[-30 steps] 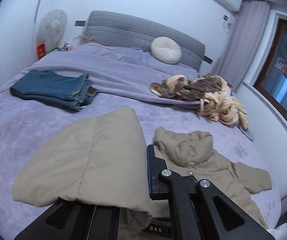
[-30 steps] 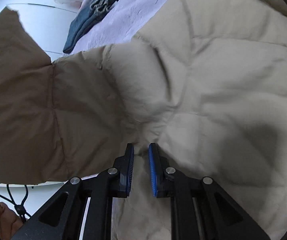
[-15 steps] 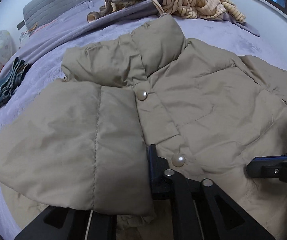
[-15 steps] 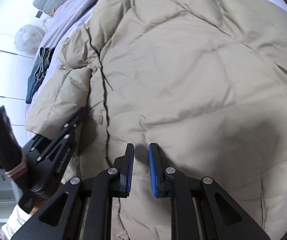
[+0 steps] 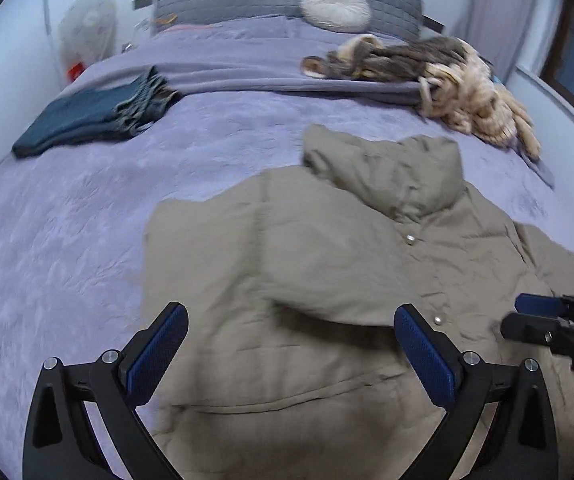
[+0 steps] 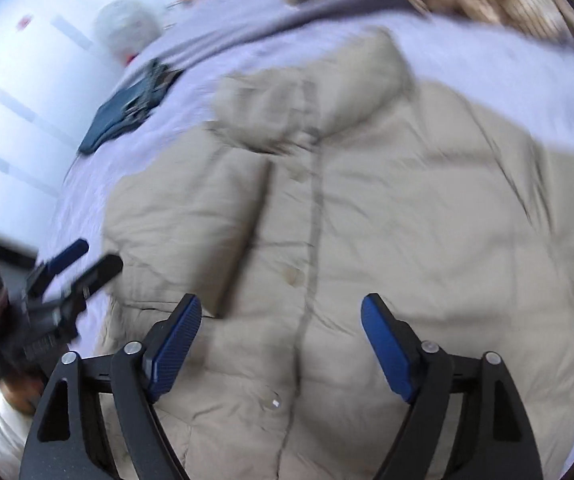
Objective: Fold large clothes
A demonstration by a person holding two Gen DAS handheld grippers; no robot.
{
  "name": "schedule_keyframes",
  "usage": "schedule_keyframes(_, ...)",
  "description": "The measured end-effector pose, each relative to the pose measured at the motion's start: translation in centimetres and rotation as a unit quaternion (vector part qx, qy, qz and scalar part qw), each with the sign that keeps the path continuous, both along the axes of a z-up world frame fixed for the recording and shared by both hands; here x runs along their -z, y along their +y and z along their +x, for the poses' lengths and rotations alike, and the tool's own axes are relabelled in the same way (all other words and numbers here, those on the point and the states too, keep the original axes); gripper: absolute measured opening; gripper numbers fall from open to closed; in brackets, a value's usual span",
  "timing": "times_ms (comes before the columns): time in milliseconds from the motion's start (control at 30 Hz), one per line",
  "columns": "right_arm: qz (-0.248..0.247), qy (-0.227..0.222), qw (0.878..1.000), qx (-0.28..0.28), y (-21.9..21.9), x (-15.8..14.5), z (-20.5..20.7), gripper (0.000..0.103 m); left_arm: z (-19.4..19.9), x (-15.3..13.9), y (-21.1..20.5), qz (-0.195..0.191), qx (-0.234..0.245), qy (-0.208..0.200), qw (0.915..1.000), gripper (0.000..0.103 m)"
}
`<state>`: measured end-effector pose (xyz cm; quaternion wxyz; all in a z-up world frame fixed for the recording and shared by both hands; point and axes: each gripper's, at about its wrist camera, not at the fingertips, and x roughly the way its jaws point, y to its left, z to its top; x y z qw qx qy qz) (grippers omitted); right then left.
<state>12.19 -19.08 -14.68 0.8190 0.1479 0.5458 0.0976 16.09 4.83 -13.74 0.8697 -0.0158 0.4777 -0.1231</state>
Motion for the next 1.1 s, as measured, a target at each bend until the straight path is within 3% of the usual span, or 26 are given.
schedule_keyframes(67,-0.05,-0.024,0.997,-0.058,3.7,-0.7,0.9,0.093,1.6,1.0,4.2,-0.026,-0.062,0.023,0.9975,0.099)
schedule_keyframes(133,-0.107,-0.044,0.988,-0.103,7.3,-0.8,1.9,0.093,2.8,2.7,6.8,-0.038,-0.099,0.049,0.9931,0.073)
schedule_keyframes(167,-0.133,-0.052,0.982,-0.124,9.1,-0.6,2.4,0.093,3.2,3.6,7.7,-0.044,-0.112,0.064,0.9907,0.067)
schedule_keyframes(233,-0.171,-0.067,0.972,-0.148,11.9,-0.2,3.6,0.093,3.6,5.5,8.5,-0.054,-0.121,0.086,0.9874,0.044)
schedule_keyframes(333,-0.196,-0.078,0.968,-0.134,12.9,0.2,5.5,0.09,3.5,7.3,8.1,-0.032,-0.123,0.098,0.987,0.04)
schedule_keyframes(367,-0.189,-0.078,0.972,-0.115,12.2,0.1,6.0,0.082,3.3,7.7,7.9,-0.023,-0.121,0.096,0.9877,0.04)
schedule_keyframes(433,-0.158,-0.078,0.982,-0.065,9.5,-0.1,6.3,0.007,3.0,8.1,7.6,-0.011,-0.117,0.092,0.9887,0.04)
schedule_keyframes(533,-0.083,-0.049,0.995,0.03,3.3,0.9,5.4,0.007,2.8,8.2,7.3,-0.003,-0.115,0.091,0.9892,0.04)
schedule_keyframes(600,-0.025,-0.01,0.995,0.096,-1.1,2.7,3.9,0.007,2.8,8.6,7.4,-0.001,-0.113,0.093,0.9893,0.04)
schedule_keyframes(700,0.044,0.07,0.981,0.175,-5.7,6.7,1.7,0.007,3.4,8.7,7.0,0.014,-0.114,0.096,0.9886,0.041)
schedule_keyframes(800,0.118,0.111,0.958,0.235,-9.4,7.7,-1.2,0.008,3.4,7.9,6.8,0.049,-0.113,0.101,0.9872,0.045)
schedule_keyframes(867,0.109,0.106,0.959,0.238,-10.5,6.2,-2.6,0.008,3.3,6.1,7.0,0.06,-0.108,0.081,0.989,0.045)
schedule_keyframes(1000,0.083,0.051,0.977,0.191,-10.6,2.5,-2.1,0.011,4.4,3.0,8.1,0.038,-0.107,0.034,0.993,0.045)
schedule_keyframes(1067,0.072,0.046,0.982,0.171,-10.3,2.4,-0.1,0.046,5.7,2.6,8.0,0.038,-0.106,0.026,0.9933,0.045)
schedule_keyframes(1100,0.065,0.048,0.983,0.165,-10.1,2.7,1.3,0.082,6.3,2.6,7.9,0.038,-0.107,0.024,0.9932,0.045)
